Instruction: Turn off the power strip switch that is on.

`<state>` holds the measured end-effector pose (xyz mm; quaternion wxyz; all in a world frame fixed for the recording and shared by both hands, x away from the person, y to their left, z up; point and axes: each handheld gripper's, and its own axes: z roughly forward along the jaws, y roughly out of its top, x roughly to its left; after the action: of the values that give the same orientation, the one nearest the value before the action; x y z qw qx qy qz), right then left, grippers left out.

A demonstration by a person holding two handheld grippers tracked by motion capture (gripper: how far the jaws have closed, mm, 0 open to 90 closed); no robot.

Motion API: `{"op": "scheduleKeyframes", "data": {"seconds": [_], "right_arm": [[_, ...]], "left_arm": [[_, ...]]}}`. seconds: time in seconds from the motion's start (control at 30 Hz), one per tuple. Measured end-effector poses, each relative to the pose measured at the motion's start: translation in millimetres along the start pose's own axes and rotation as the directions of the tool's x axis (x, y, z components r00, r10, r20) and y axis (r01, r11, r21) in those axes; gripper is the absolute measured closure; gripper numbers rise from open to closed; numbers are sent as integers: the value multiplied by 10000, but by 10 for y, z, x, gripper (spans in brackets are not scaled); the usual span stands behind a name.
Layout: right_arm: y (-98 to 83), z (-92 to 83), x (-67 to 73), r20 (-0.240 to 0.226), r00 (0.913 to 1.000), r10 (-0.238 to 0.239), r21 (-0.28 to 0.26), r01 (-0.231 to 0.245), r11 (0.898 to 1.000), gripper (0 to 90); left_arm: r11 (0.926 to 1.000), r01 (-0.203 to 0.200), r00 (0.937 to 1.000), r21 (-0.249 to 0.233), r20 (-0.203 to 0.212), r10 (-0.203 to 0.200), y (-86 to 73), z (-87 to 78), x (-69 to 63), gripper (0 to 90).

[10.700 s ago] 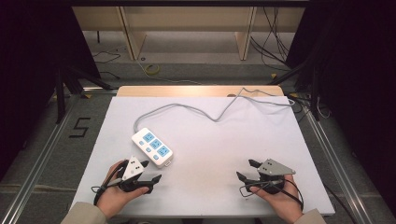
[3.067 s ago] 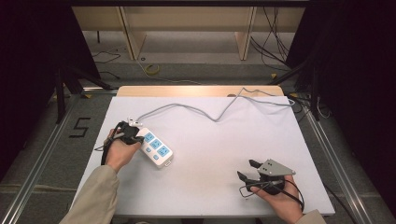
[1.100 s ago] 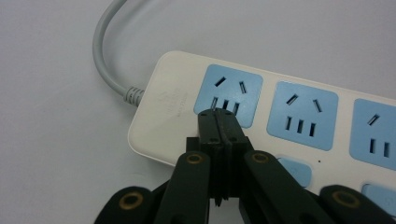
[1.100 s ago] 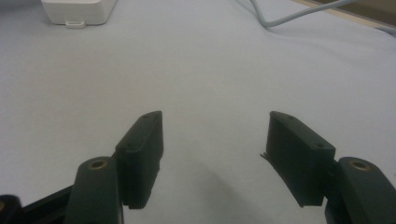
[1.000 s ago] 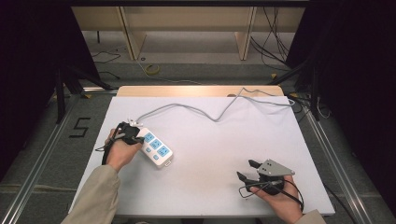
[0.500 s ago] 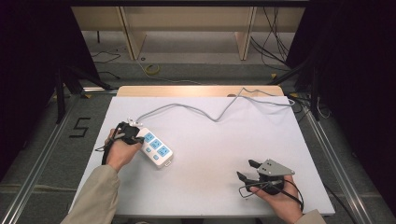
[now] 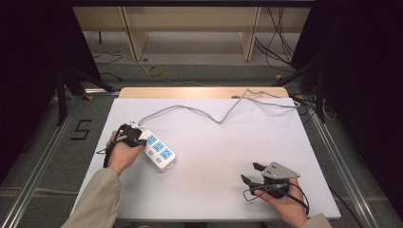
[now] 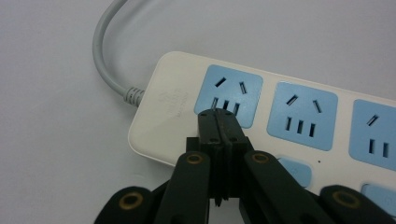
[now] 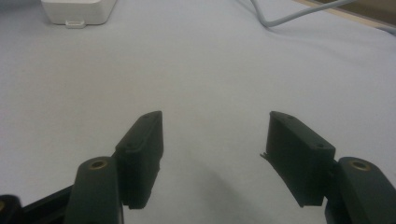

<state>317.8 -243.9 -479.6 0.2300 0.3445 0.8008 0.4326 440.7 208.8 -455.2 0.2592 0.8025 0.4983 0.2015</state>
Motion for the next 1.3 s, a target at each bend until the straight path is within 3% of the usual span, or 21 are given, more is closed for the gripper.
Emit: {"op": "scheduleKeyframes", "data": {"seconds": [1.3], "right_arm": [[3,-1,1,-50,10000,-60,-36,60,10000,374]], "left_arm": [[9999,-9,10000,-149,73,10,7,-29,20,898]]}}
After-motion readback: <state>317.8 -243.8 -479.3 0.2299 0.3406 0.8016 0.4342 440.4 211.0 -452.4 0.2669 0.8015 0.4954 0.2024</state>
